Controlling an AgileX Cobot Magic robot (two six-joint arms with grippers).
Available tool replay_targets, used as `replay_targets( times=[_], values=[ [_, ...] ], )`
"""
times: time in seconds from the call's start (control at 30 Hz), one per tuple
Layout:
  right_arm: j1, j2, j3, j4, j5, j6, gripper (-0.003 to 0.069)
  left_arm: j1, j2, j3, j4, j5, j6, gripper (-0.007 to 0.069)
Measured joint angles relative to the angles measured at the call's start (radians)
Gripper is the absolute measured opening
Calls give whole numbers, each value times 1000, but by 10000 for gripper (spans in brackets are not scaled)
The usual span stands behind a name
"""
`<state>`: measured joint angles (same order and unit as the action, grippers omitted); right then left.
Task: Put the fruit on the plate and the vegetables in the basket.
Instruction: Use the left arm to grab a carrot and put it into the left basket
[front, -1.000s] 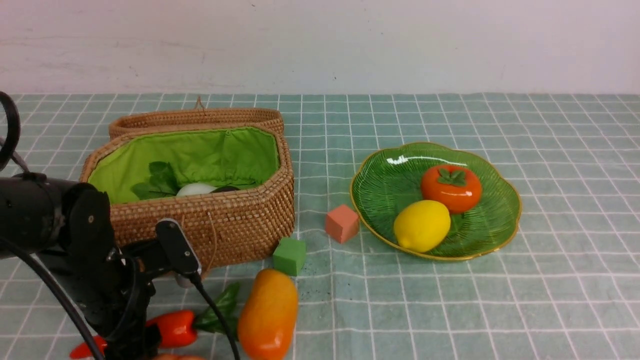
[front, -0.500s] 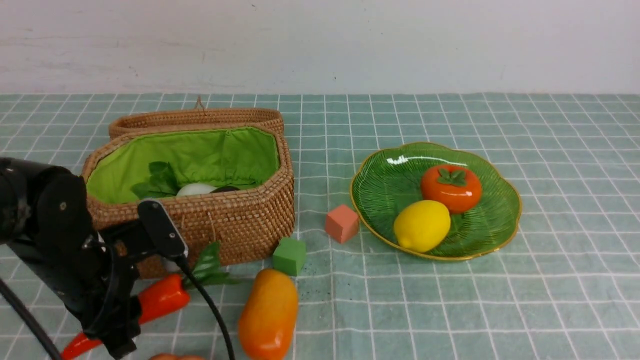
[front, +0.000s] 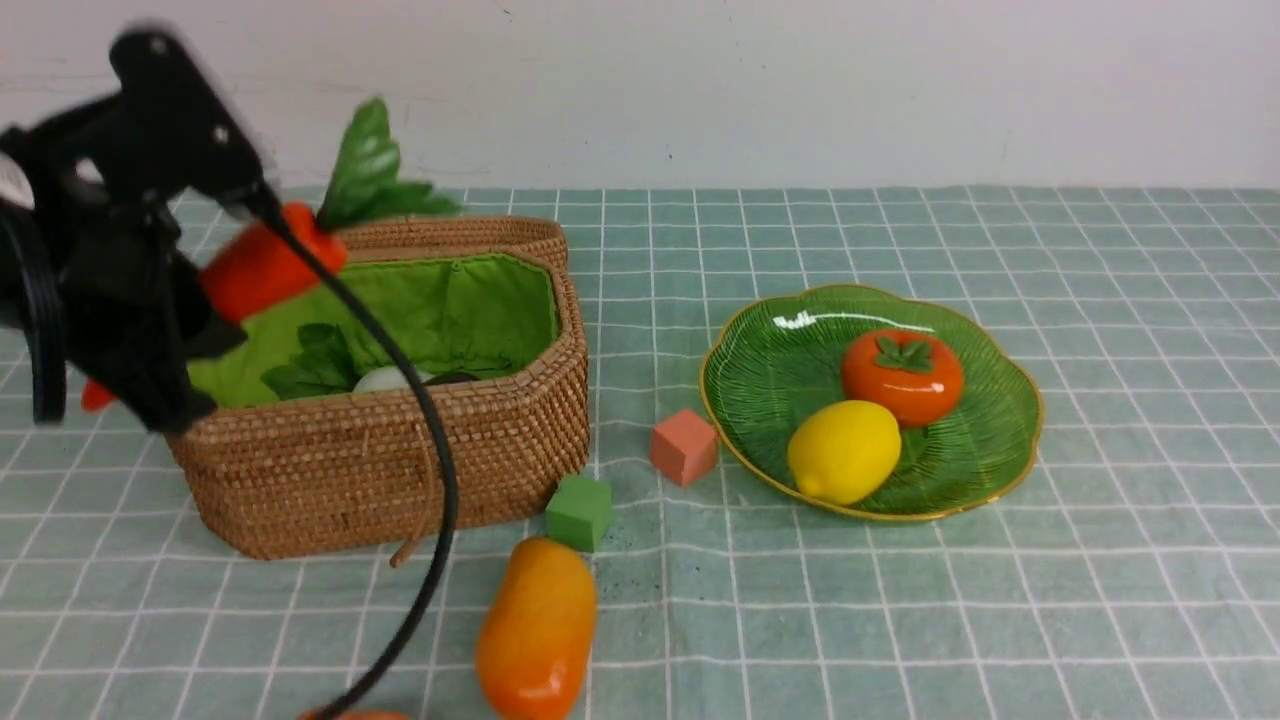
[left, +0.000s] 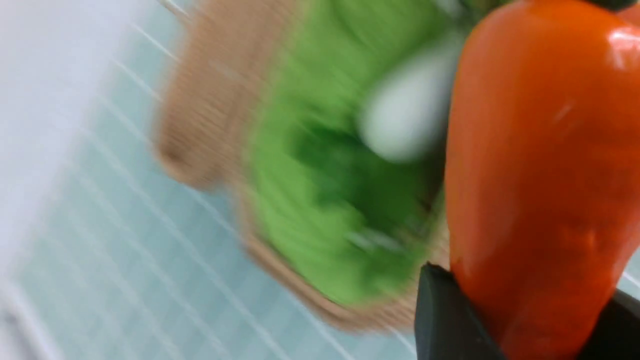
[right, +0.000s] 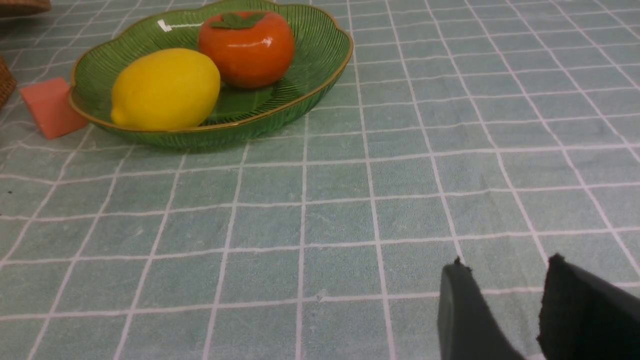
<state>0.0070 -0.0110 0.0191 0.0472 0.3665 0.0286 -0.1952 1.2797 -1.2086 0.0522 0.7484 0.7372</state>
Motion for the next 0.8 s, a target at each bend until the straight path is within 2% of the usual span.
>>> replay_targets(
  times=[0.13,0.3,0.6,0.8],
  values=[
    [0,0,0,0,0,0,237,0,101,-115,56,-42,20,253],
    [0,0,0,0,0,0,237,0,267,-165,87,-137,112,253],
    [0,0,0,0,0,0,238,0,459,-167,57,-212,153,253],
    [0,0,0,0,0,0,238,0,473,-167,12,-207,153,253]
  ],
)
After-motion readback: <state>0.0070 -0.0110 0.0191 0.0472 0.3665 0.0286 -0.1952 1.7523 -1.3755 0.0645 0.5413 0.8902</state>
